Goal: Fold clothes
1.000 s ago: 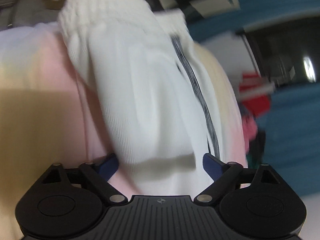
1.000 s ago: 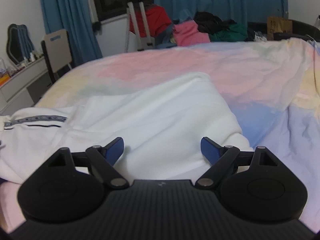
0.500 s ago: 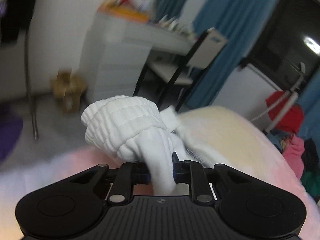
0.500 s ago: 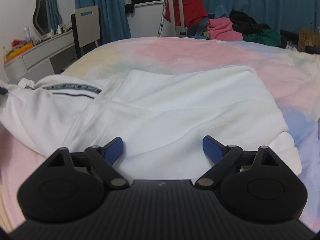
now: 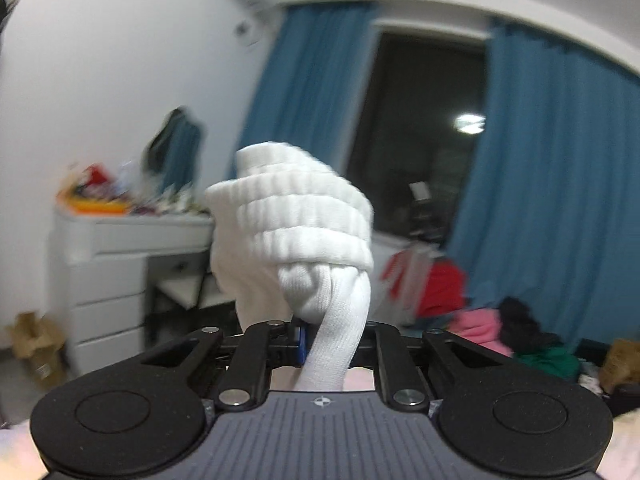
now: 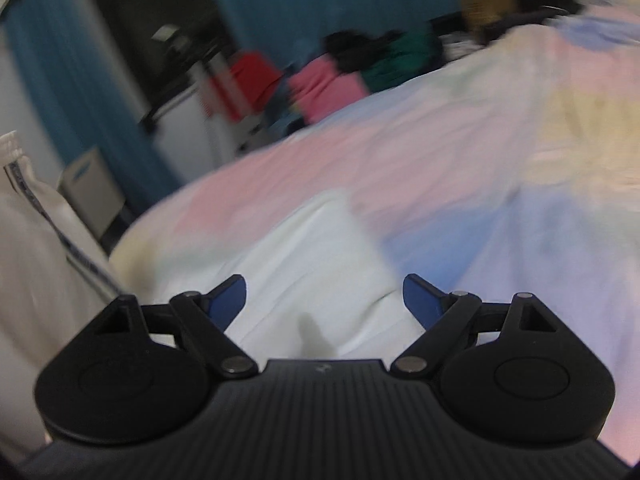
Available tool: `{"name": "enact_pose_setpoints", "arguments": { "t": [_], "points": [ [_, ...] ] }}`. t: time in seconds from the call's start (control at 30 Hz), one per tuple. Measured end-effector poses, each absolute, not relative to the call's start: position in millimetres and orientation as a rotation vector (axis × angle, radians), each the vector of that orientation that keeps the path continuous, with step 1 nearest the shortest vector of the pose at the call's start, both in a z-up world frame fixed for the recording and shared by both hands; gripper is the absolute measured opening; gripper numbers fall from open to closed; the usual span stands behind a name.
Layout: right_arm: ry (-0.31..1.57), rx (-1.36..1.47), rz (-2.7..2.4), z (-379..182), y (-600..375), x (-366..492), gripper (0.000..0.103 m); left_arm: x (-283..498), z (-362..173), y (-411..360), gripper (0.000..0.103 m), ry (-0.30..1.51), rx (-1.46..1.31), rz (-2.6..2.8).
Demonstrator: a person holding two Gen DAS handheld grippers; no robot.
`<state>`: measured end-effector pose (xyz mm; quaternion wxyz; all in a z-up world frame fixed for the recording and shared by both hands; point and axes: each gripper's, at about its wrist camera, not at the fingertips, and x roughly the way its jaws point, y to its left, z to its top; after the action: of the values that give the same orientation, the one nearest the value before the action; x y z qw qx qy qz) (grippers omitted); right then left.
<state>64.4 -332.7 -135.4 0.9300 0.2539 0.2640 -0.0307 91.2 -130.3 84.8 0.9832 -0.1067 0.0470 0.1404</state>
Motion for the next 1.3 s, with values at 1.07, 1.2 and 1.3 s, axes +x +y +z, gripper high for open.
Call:
{"name": "enact_pose_setpoints", "arguments": {
  "t": [1.07,1.2,1.3],
  "points": [
    [0.631,1.063,0.061,-192,-407,95,0.089,86,-148,-192,0.094,0.365,0.672,-0.208],
    [0.606,0.934,0.024,-188,-390,104,0.061,96,-155,-162,0.094,0.369,0.662,-0.160],
    [0.559,0.834,0.008,-180,-381,106,0.048,105,-158,-146,0.093,0.393,0.626,-0.159]
  ]
}}
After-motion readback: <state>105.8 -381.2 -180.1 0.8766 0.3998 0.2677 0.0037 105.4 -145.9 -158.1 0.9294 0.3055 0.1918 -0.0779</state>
